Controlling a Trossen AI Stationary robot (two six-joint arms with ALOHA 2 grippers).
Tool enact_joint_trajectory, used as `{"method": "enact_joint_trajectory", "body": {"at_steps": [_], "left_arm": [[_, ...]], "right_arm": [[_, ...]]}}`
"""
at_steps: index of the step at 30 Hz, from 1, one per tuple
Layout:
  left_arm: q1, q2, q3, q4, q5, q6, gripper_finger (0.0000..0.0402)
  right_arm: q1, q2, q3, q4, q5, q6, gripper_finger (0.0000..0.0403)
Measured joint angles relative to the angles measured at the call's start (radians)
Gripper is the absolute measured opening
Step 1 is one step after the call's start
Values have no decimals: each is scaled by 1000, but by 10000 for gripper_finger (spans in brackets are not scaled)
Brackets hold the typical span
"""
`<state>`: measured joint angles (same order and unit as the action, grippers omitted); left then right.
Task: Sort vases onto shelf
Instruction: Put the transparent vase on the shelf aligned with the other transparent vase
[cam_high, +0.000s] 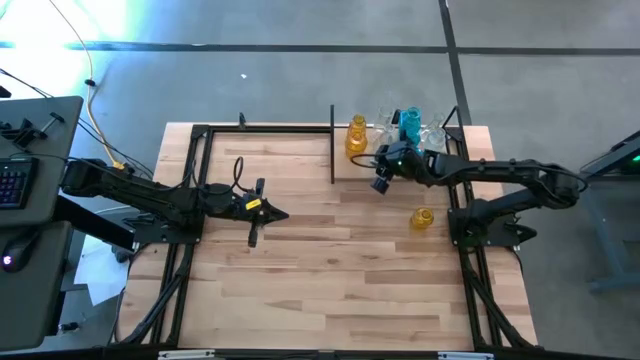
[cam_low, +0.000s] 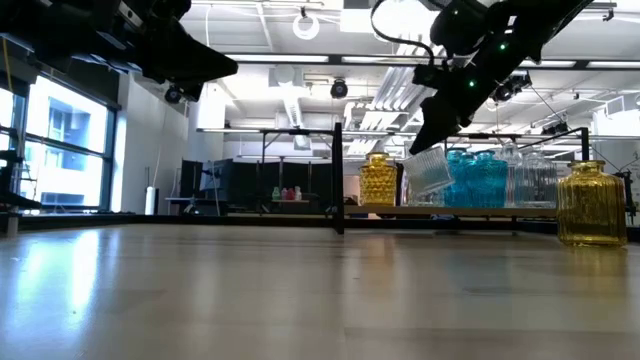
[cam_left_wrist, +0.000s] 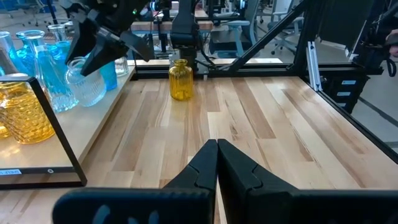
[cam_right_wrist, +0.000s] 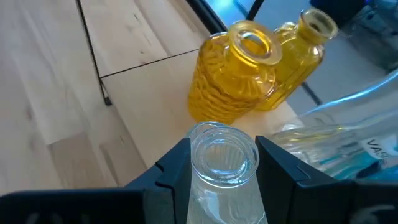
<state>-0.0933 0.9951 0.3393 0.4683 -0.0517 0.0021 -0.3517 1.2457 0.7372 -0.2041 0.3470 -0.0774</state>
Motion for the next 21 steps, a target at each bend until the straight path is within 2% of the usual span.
{"method": "enact_joint_trajectory", "body": {"at_steps": [11,21], "left_arm": [[0,0,0,0,0,0,0],[0,0,0,0,0,0,0]], "right_arm": [[-68,11,0,9,-93,-2,119],[-81,45,0,12,-93,7,120]]}}
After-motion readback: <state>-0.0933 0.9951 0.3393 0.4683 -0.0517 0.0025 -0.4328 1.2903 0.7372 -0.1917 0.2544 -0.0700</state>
